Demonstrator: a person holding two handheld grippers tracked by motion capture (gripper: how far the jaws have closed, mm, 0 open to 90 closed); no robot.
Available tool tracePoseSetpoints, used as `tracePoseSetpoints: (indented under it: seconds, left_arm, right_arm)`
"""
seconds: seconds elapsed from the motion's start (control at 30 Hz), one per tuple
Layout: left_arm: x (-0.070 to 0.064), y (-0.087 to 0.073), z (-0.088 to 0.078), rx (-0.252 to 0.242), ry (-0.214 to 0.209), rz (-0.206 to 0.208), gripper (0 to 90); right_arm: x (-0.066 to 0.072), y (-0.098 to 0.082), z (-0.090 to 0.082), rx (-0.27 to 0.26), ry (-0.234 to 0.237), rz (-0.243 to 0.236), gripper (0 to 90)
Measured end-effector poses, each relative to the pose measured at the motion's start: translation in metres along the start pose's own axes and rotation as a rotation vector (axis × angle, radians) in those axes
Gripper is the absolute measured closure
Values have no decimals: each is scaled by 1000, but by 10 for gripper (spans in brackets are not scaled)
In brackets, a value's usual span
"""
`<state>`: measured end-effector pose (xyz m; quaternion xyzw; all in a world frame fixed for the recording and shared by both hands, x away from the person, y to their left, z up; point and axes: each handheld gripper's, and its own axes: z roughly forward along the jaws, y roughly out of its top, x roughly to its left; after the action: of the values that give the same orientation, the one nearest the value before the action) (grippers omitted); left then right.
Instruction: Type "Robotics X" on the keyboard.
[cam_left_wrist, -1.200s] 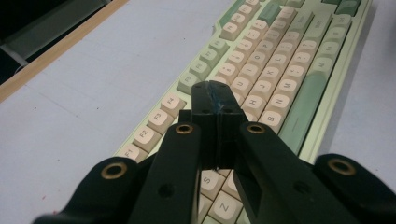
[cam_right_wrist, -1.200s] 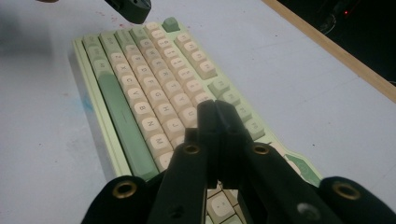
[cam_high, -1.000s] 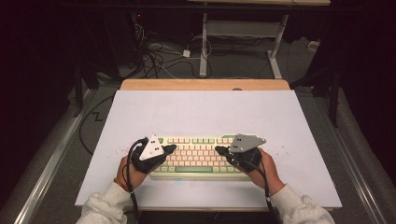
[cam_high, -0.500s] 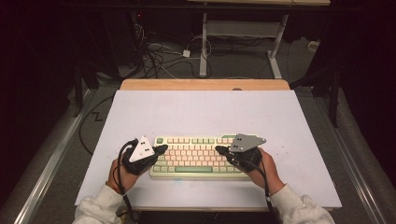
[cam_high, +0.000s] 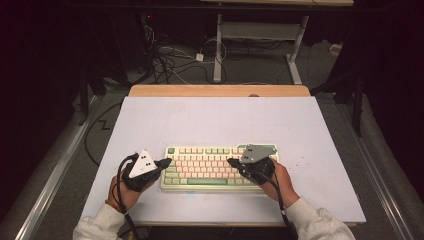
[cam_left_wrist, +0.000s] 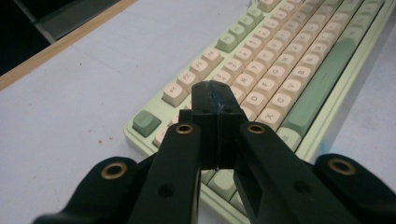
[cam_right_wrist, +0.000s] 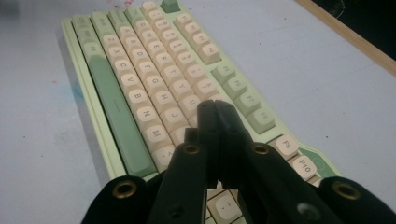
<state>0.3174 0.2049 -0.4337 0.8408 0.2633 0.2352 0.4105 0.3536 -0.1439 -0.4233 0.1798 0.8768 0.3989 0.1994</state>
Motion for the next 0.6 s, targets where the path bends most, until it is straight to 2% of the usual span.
tracePoseSetpoints:
  seconds: [0.33,0.6]
  left_arm:
    - [-3,-8,-1,24,-12,-7,878]
    - [-4,-12,-2,30,-11,-11,878]
  right_arm:
    - [-2,-1,22,58,0,-5,900]
    - [-3,-1,28,75,-7,-4,900]
